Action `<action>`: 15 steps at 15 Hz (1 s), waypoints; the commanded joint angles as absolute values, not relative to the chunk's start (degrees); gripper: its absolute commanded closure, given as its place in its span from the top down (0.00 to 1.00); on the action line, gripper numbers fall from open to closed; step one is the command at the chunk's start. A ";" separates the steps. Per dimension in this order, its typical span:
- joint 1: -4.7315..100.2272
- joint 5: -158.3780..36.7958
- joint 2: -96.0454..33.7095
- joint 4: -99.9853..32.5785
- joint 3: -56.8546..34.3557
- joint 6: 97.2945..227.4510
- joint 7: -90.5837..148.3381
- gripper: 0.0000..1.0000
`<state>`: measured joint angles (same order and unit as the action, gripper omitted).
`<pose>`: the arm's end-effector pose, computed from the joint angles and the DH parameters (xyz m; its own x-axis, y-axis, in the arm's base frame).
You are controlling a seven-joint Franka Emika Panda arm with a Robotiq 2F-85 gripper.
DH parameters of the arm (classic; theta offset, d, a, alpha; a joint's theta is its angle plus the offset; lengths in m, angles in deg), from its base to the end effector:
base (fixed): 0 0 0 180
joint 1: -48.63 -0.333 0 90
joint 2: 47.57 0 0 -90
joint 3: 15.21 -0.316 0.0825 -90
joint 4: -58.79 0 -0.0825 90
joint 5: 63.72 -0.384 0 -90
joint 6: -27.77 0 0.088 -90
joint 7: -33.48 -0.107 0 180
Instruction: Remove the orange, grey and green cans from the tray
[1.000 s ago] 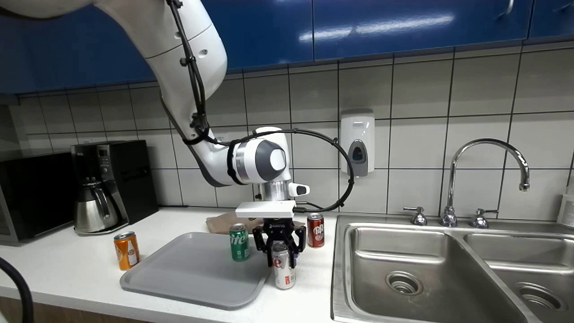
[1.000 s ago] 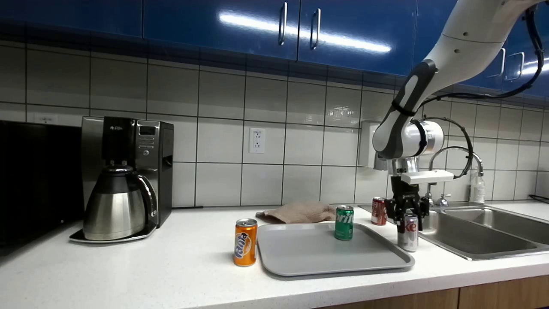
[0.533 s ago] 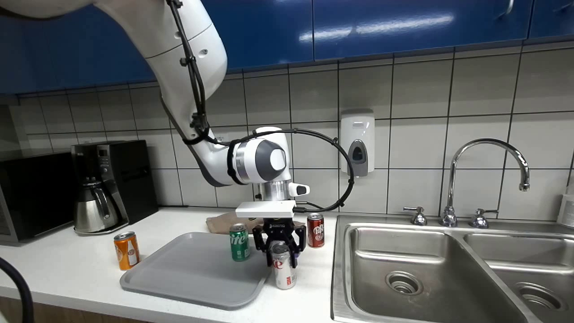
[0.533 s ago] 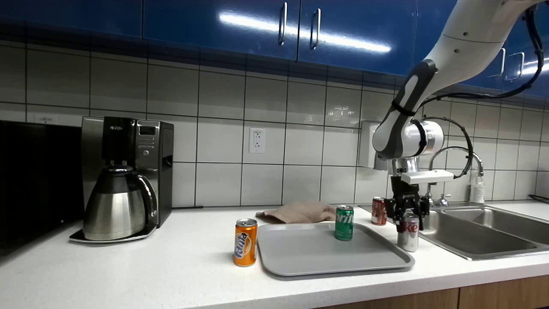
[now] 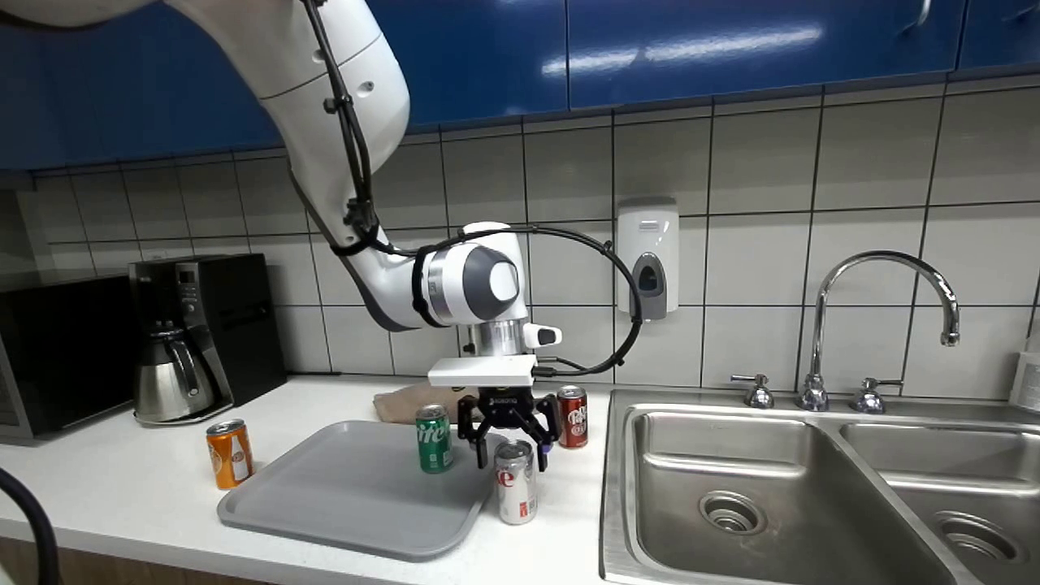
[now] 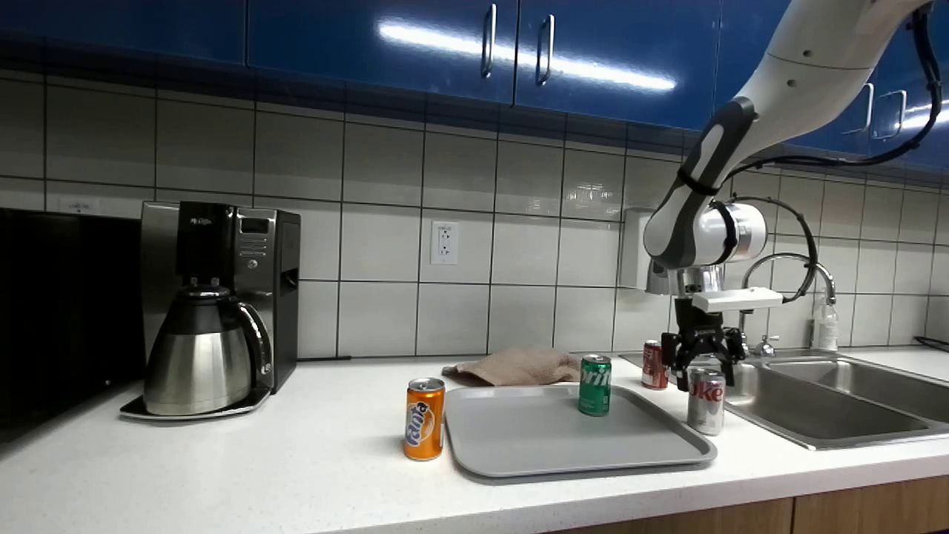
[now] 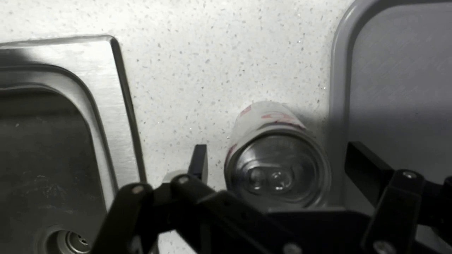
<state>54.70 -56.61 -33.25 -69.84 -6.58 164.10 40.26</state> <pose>0.5128 -0.1366 0.2472 0.9902 -0.0470 -0.1315 -0.0344 -0.9947 0.0968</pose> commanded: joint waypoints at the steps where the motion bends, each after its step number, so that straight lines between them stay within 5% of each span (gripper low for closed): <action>1: 55.37 -57.15 -36.93 -69.31 -7.37 161.11 41.14 1.00; 15: 52.86 -61.04 -39.79 -66.56 -11.54 161.38 41.49 1.00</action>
